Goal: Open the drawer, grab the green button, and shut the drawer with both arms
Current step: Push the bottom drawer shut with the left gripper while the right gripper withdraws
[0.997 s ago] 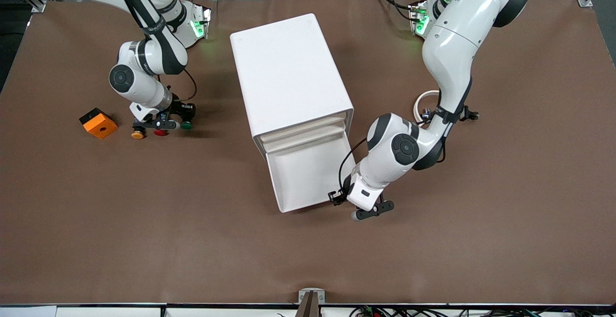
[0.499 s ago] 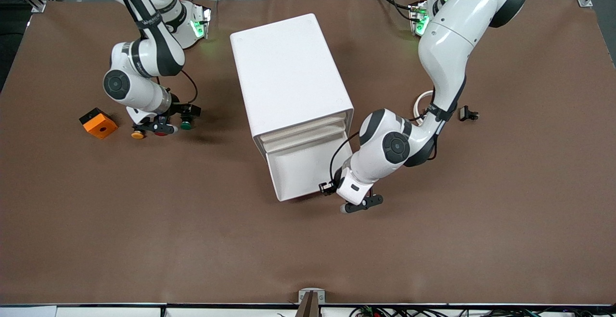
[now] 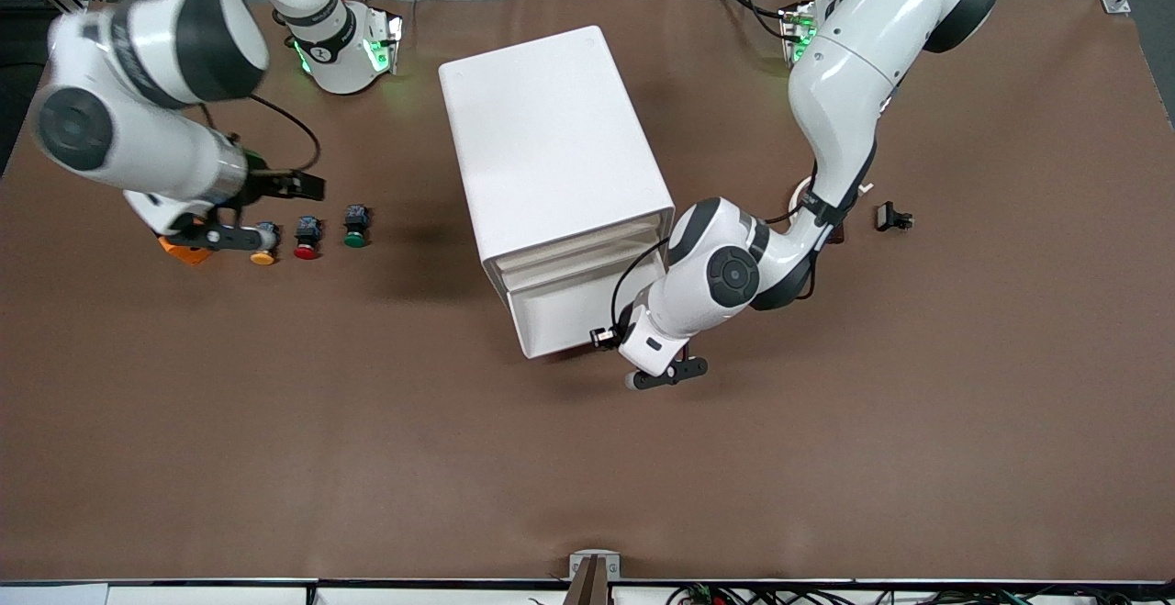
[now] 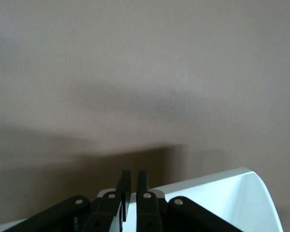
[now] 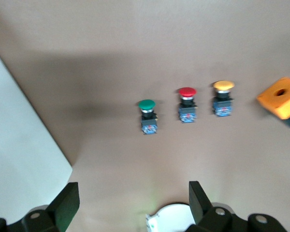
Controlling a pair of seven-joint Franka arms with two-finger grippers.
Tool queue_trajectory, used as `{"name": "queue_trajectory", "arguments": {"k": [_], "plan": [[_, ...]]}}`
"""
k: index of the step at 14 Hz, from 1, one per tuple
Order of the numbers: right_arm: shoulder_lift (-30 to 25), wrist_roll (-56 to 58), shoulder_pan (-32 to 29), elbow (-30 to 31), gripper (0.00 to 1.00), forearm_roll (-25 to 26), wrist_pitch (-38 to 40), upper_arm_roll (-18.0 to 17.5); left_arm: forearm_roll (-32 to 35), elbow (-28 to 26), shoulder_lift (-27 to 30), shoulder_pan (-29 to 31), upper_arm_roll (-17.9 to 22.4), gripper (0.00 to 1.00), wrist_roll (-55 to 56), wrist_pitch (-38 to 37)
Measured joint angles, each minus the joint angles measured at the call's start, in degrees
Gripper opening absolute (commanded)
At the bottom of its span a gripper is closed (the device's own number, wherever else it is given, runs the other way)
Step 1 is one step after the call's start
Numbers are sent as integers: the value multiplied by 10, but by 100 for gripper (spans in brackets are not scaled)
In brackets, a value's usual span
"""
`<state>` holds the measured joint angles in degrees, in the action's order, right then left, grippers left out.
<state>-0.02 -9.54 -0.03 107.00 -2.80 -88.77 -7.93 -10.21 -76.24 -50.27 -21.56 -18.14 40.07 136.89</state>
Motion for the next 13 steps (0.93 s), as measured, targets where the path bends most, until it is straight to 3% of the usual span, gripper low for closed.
{"name": "queue_trajectory", "arguments": {"k": [5, 10, 12, 13], "plan": [[15, 58, -58, -136, 100, 15, 122, 5, 0, 0, 0, -1, -24, 13, 0, -42], [35, 55, -59, -248, 100, 52, 144, 4, 0, 0, 0, -1, -42, 19, 0, -76], [37, 50, -59, -270, 100, 54, 165, 3, 0, 0, 0, -1, -49, 19, 0, -89], [37, 38, -59, -275, 100, 54, 171, 3, 0, 0, 0, -1, -51, 24, 0, -91]]}}
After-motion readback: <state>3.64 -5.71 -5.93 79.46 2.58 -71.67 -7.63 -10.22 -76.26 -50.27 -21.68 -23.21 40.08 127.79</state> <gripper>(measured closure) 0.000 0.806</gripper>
